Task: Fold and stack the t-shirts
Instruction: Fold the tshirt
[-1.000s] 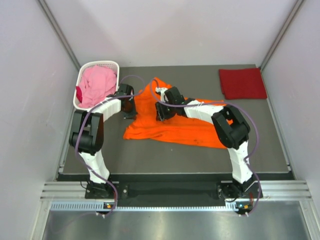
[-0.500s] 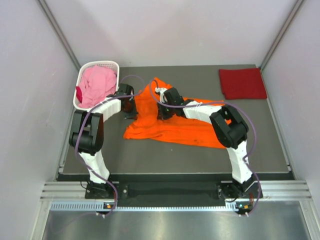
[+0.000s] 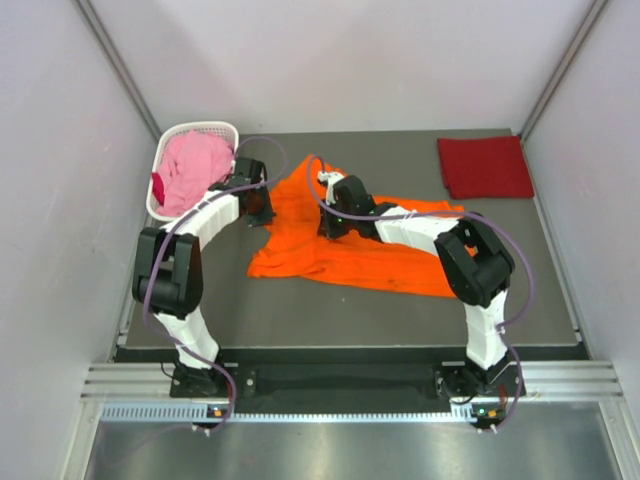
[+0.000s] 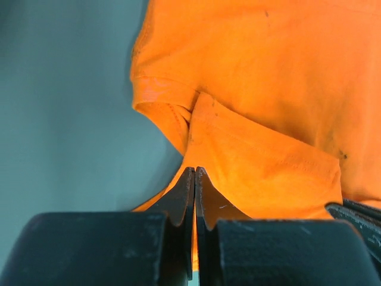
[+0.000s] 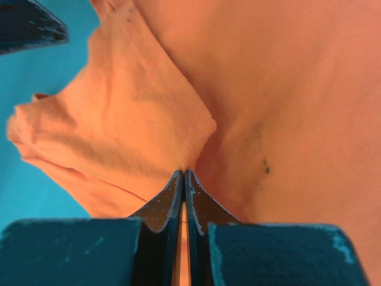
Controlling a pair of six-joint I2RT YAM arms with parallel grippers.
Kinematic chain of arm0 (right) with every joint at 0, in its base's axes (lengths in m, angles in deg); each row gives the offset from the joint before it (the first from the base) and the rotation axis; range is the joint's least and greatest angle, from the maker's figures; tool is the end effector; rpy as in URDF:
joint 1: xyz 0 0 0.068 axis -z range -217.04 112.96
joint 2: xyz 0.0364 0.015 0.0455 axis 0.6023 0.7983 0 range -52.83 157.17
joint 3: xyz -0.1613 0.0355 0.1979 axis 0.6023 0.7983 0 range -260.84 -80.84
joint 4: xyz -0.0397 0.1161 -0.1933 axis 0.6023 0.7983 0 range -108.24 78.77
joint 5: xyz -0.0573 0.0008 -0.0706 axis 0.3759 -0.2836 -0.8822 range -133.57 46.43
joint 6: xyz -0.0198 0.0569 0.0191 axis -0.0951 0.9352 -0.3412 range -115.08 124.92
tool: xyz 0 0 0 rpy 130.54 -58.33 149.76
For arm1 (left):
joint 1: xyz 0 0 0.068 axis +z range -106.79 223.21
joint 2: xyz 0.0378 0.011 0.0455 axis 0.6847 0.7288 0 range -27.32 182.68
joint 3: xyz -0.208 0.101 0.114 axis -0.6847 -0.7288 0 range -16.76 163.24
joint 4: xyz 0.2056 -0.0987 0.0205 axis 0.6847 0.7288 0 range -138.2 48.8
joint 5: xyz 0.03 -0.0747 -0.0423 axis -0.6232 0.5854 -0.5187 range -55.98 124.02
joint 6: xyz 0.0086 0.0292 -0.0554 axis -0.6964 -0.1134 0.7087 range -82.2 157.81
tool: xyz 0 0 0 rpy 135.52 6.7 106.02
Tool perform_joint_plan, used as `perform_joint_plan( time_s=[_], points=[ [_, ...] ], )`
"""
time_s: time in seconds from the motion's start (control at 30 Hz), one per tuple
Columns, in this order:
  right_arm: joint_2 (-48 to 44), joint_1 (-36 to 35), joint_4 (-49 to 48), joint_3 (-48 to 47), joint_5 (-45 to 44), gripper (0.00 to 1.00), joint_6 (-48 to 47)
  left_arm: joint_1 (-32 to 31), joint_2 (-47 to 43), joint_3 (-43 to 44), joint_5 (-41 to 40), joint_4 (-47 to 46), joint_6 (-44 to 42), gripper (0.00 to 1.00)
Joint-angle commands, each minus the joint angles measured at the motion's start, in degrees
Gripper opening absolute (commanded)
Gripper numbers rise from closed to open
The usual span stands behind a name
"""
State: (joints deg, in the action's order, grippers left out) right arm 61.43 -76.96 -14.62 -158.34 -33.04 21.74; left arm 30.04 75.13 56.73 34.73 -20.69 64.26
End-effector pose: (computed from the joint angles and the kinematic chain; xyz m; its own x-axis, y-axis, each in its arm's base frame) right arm 0.3156 0.2757 0.1836 -0.6890 -0.2057 -0.6950 -0.5624 0.7565 0.3337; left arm 0.3446 -0.0812 0.2048 -0.8311 -0.2630 -0.4900 -0.1517 0.9549 -0.2554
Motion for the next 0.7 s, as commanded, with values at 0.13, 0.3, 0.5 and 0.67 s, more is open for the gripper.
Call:
perform_joint_plan(
  time_s=[0.13,0.3,0.5,0.67],
  points=[
    [-4.04,-1.74,-4.67,1.38,-3.49,0.00,1.55,-0.45,-2.79,1.92,-1.59,-0.35,-0.53,0.00],
    [-5.18,-2.35,-4.93,3.75,-6.39,0.00,3.04,-0.37,-1.65,1.48,-0.98,-0.52,-1.67,0.23],
    [-4.92,-2.53,-5.11,4.81,-6.48,0.00,4.01,-0.37,1.87,2.00,2.63,-0.26,-3.43,0.28],
    [-5.62,-2.70,-5.55,5.51,-6.48,0.00,4.19,-0.37,5.29,1.83,4.39,-1.93,-5.19,0.27]
  ],
)
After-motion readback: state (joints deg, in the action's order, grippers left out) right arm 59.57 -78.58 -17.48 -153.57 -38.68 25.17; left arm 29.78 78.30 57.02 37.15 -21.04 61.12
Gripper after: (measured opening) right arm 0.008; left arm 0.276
